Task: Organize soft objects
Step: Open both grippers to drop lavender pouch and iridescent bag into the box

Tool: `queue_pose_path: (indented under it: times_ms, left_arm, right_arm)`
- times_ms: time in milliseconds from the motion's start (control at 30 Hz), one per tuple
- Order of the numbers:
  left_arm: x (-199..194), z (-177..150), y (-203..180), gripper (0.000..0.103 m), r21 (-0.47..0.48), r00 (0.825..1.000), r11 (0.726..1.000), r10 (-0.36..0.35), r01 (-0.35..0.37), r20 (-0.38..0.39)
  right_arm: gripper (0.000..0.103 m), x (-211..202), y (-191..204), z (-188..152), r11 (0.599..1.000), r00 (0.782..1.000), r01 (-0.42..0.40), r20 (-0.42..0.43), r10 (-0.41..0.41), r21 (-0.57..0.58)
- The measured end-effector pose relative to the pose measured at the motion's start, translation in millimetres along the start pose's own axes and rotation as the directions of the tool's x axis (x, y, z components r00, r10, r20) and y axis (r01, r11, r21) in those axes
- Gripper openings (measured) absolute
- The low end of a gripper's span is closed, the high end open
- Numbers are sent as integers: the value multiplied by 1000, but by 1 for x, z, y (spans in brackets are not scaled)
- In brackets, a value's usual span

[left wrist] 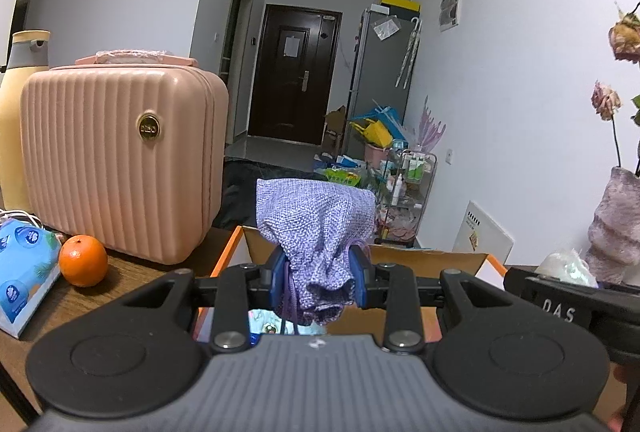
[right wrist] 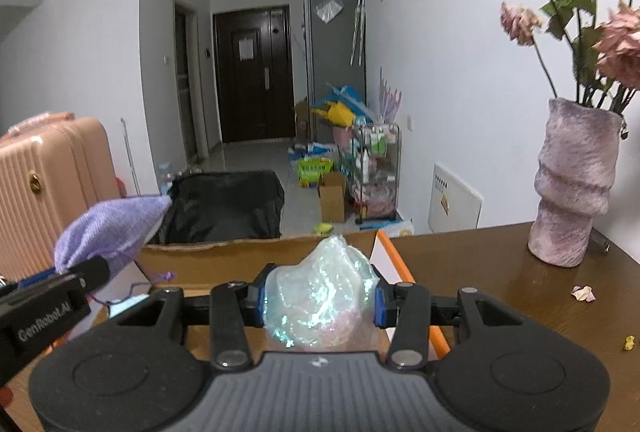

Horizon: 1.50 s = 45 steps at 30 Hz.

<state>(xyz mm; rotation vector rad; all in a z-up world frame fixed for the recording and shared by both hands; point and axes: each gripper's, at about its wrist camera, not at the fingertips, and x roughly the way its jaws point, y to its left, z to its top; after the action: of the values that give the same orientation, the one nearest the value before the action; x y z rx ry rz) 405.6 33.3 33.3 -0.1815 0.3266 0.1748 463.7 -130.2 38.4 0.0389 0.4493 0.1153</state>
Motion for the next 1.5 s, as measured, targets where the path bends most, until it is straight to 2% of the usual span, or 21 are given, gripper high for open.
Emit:
queue_pose_path:
  times_ms: [433, 733, 833, 900, 933, 1000, 1067, 1133, 1233, 1333, 1500]
  left_arm:
    - [22, -4, 0, 33, 32, 998, 999, 37, -36, -53]
    - [27, -14, -3, 33, 66, 998, 998, 26, -22, -59]
    - [26, -15, -3, 34, 69, 998, 997, 24, -20, -56]
    - [25, -15, -3, 40, 67, 998, 998, 21, -18, -54]
    - [25, -15, -3, 48, 66, 998, 998, 21, -17, -54]
    - [24, -14, 0, 60, 55, 998, 998, 24, -22, -51]
    - [25, -12, 1, 90, 49, 998, 998, 46, -44, -43]
    - [24, -12, 4, 103, 35, 996, 996, 77, -76, -36]
    - [21, -11, 7, 103, 12, 992, 992, 125, -124, -17]
    - [21, -10, 10, 103, 5, 991, 991, 132, -132, -21]
    - [24, -11, 9, 103, 8, 987, 988, 154, -154, -35]
  right_arm:
    - [44, 29, -9, -17, 999, 998, -31, -45, 32, 26]
    - [44, 25, -9, -16, 999, 999, -47, 17, 47, 21]
    - [48, 26, -9, -16, 999, 999, -44, 14, 43, 26]
    - [58, 26, -10, -16, 999, 999, -29, 17, 28, 29]
    - [62, 26, -11, -16, 999, 999, -28, 15, 28, 32]
    - [82, 25, -13, -16, 998, 999, -35, 16, 34, 47]
    - [93, 25, -15, -15, 998, 999, -27, 21, 26, 56]
    - [102, 25, -16, -14, 998, 1000, -13, 17, 12, 64]
    - [103, 28, -20, -13, 996, 1000, -21, -14, 22, 91]
    - [103, 31, -22, -13, 993, 999, -32, -36, 36, 110]
    - [103, 31, -19, -16, 996, 999, -7, -48, 11, 87]
